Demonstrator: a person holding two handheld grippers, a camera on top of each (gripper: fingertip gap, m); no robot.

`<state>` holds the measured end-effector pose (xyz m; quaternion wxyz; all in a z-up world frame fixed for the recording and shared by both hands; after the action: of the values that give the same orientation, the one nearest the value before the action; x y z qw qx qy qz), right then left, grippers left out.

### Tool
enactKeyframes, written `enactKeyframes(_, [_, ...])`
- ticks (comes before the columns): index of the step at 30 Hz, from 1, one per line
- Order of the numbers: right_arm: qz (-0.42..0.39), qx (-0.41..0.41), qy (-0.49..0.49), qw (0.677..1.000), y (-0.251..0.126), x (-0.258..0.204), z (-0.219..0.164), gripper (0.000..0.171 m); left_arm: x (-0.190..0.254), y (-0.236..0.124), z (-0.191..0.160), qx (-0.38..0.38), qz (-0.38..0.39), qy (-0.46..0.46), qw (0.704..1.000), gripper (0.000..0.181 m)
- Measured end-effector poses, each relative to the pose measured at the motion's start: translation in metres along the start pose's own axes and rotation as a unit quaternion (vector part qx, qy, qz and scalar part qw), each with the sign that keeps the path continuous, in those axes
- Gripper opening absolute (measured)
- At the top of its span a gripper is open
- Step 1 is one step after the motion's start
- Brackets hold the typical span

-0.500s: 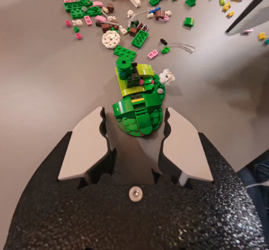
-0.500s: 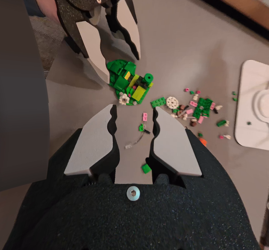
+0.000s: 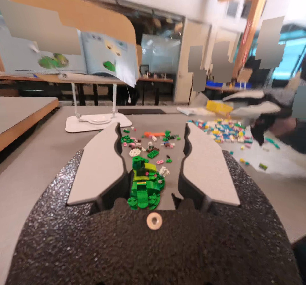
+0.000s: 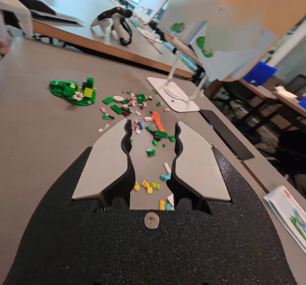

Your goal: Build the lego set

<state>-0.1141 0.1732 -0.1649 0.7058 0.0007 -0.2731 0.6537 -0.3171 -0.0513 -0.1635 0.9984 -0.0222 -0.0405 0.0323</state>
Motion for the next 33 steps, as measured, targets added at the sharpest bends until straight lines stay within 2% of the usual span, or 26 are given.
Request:
enactKeyframes(4, [-0.083, 0.033, 0.009, 0.996, -0.019, 0.015, -0.031, 0.042, 0.003, -0.006, -0.003, 0.049, 0.054, -0.006, 0.997, 0.077])
enactKeyframes(7, [-0.120, 0.047, 0.003, 0.992, -0.025, 0.025, -0.043, 0.036, 0.027, 0.007, -0.005, 0.049, 0.044, 0.029, 0.997, 0.076])
enactKeyframes(12, [-0.133, 0.110, 0.084, 0.981, -0.034, 0.032, -0.048, 0.038, 0.093, 0.062, -0.018, -0.020, -0.050, 0.080, 0.995, 0.078])
enactKeyframes(15, [-0.146, 0.096, 0.083, 0.981, -0.033, 0.031, -0.053, 0.041, 0.120, 0.098, -0.026, -0.046, -0.063, 0.122, 0.990, 0.079])
enactKeyframes(20, [-0.213, 0.099, 0.085, 0.968, -0.046, 0.043, -0.053, 0.041, 0.147, 0.159, -0.022, -0.046, -0.054, 0.146, 0.987, 0.077])
enactKeyframes(26, [-0.288, 0.065, 0.078, 0.952, -0.060, 0.064, -0.072, 0.042, 0.161, 0.219, -0.016, -0.049, -0.074, 0.116, 0.989, 0.078])
enactKeyframes(30, [-0.316, 0.057, 0.086, 0.943, -0.067, 0.074, -0.076, 0.042, 0.164, 0.240, -0.013, -0.046, -0.089, 0.128, 0.987, 0.077])
enactKeyframes(33, [-0.316, 0.055, 0.108, 0.941, -0.068, 0.076, -0.077, 0.043, 0.149, 0.256, -0.005, -0.046, -0.086, 0.133, 0.986, 0.081])
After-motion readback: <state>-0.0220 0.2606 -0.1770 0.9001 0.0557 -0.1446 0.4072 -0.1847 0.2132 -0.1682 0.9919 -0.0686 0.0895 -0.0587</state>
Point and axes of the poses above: each gripper's, where its closed fingertips meet, y out along the fingers, z out of its top, x = y × z across the jaws, the point moved 4 cm from there along -y, back along the fingers, and after that the axes turned 12 degrees about -x, right-handed, at the moved point
